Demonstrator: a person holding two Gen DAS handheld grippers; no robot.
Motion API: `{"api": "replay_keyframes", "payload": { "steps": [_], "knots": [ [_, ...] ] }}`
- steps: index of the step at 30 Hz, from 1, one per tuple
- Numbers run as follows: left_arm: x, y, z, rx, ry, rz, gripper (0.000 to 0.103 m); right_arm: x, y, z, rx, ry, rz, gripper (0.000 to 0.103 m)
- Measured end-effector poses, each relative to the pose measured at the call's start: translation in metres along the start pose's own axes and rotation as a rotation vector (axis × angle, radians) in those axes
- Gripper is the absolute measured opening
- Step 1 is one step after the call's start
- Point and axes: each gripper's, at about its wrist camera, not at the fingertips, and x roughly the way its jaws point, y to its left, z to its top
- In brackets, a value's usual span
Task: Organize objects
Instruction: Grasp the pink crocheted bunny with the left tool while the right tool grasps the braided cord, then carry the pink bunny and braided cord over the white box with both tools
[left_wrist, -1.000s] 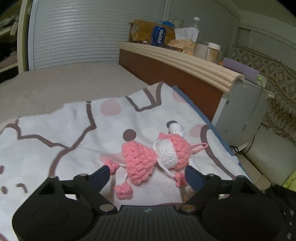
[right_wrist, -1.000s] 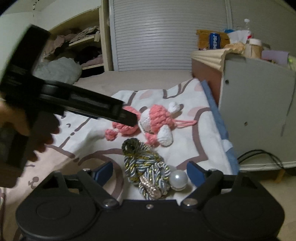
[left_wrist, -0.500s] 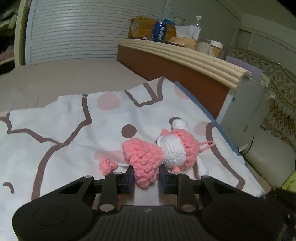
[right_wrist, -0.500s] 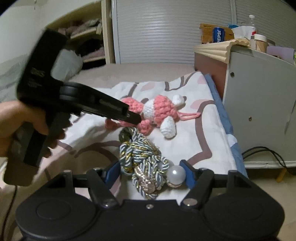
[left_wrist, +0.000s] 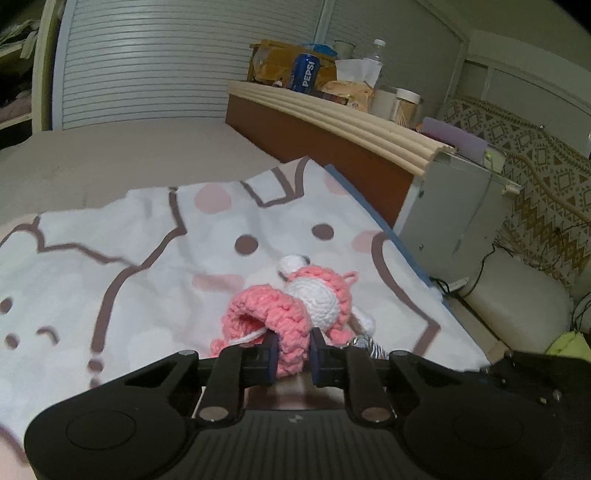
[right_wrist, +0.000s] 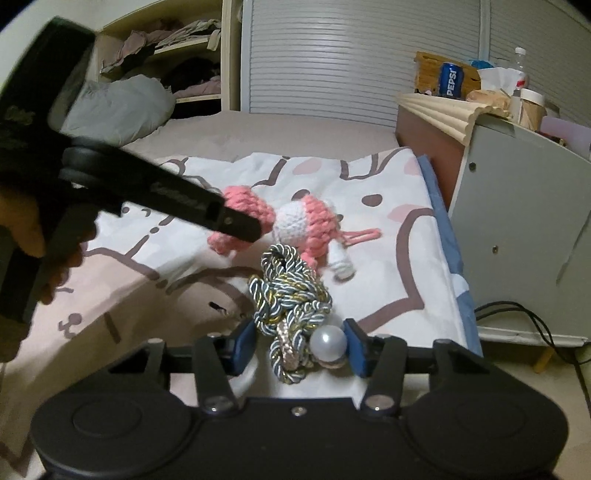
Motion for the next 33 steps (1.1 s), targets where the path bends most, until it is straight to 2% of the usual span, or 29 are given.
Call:
{"api": "replay_keyframes", "payload": {
  "steps": [11,18,24,27,31,33],
  "knots": [
    [-0.077,0.019,-0.034,-0.046,0.039,-0.004,0.014,-0.031,0.028,0.002,0.007,0.049,0.05,0.052],
    [-0.132,0.037,-0.065,-0.088,0.081,0.012,0.013,-0.051,0.042,0.001,0.031,0.083,0.047,0.052],
    [-0.166,0.045,-0.098,-0.139,0.151,0.012,0.014,-0.07,0.061,0.001,0.053,0.111,0.118,0.052],
    [-0.17,0.048,-0.11,-0.184,0.171,0.008,0.016,-0.073,0.076,-0.005,0.024,0.151,0.161,0.052],
    [-0.166,0.053,-0.113,-0.244,0.153,0.013,0.031,-0.068,0.093,-0.015,-0.039,0.216,0.178,0.053],
    [-0.163,0.054,-0.112,-0.264,0.144,0.01,0.033,-0.066,0.097,-0.019,-0.051,0.231,0.173,0.056]
  ]
}}
